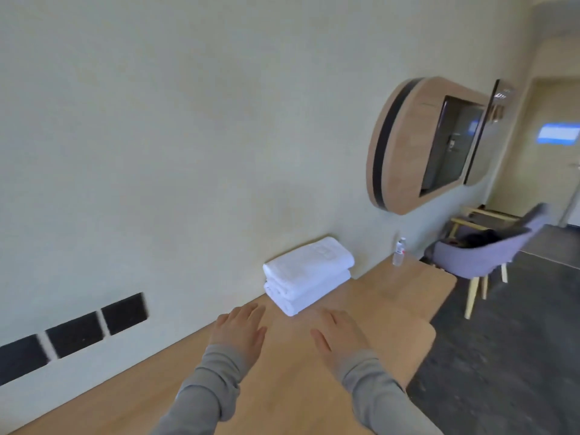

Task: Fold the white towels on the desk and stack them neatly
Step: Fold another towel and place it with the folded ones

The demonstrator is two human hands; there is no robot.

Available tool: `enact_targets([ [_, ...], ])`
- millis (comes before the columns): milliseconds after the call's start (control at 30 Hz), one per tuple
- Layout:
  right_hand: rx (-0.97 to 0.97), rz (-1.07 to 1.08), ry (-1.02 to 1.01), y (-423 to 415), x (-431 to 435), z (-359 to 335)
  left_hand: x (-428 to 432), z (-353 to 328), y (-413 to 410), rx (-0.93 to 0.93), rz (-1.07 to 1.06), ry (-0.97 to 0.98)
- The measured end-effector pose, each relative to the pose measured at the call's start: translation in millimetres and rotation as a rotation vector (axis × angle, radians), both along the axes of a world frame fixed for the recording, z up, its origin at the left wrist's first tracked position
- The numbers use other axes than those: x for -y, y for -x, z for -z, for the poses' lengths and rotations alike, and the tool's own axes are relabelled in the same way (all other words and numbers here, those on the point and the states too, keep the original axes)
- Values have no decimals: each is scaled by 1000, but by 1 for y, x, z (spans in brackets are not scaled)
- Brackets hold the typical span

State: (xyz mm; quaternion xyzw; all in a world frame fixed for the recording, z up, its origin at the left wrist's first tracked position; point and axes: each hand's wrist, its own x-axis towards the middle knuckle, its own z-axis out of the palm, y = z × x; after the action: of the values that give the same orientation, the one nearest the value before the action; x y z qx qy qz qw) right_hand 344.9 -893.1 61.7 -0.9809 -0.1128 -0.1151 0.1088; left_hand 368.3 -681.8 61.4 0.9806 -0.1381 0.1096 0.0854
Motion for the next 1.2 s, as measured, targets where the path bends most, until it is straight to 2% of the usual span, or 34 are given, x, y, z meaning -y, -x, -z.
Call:
enact_targets([
  [167, -50, 96, 21, -18, 85, 5, 84, 8, -44, -13, 76, -92],
  [333, -81, 132, 43, -74, 156, 17, 145, 32, -110, -32, 7, -140],
  [600, -194, 93, -12, -189, 236, 41, 225, 77, -205, -198, -121, 103],
  [800, -293, 54, -31, -271, 259, 63, 235, 115, -260, -389, -278, 279],
  [900, -385, 26, -163, -313, 255, 85, 236, 139, -282, -511, -476, 592],
  [967, -479, 65, -438, -341, 250, 101, 239, 151, -296, -583, -667, 981],
  [1067, -736, 254, -922, -390, 241, 120, 244, 161, -315, -622, -935, 1714],
  [1133, -935, 388, -1202, -421, 233, 130, 246, 169, -327, -556, -1036, 2018],
  [1200, -1057, 495, -1414, -447, 227, 139, 247, 176, -341, -472, -1091, 2200],
])
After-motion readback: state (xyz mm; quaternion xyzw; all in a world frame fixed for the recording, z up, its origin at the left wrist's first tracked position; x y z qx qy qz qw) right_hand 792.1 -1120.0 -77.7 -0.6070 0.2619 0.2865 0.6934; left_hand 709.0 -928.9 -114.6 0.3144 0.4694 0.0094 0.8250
